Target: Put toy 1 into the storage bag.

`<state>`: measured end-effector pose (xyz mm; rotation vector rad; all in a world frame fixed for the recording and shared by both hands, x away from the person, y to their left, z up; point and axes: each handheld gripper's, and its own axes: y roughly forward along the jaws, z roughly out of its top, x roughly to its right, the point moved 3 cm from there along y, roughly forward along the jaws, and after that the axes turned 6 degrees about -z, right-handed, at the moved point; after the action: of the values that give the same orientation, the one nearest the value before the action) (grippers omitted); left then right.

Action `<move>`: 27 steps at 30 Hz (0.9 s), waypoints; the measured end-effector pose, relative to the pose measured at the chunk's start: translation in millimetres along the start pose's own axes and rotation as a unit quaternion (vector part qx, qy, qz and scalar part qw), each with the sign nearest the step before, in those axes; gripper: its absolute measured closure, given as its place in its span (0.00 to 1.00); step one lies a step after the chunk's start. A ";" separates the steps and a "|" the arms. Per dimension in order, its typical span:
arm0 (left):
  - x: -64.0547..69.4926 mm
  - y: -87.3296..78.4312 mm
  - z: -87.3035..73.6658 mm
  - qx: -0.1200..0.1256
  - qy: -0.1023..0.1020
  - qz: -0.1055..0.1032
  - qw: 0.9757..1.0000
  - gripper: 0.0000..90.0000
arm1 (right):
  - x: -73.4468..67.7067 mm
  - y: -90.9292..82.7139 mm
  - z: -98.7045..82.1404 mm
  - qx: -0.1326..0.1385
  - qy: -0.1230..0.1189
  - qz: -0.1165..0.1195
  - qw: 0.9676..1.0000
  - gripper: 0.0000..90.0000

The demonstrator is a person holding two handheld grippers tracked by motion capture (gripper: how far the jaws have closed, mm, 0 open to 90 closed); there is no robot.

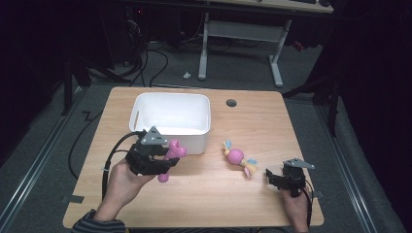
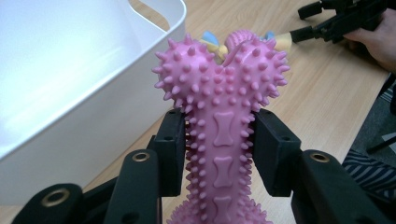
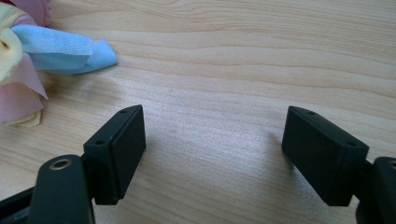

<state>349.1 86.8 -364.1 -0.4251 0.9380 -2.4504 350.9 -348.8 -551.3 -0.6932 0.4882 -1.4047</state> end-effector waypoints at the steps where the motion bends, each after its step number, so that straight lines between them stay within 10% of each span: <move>1: -1.5 -3.0 2.5 0.005 -0.002 0.000 1.000 0.65 | 0.0 0.0 0.0 0.000 0.000 0.000 1.000 0.24; 27: -56.5 -5.7 66.5 0.019 -0.021 0.020 0.999 0.65 | -0.4 -0.2 -0.1 0.000 -0.003 0.003 1.000 0.24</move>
<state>424.1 84.9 -319.0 -0.4377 0.8722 -2.4093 350.6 -348.5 -551.3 -0.6944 0.4851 -1.3971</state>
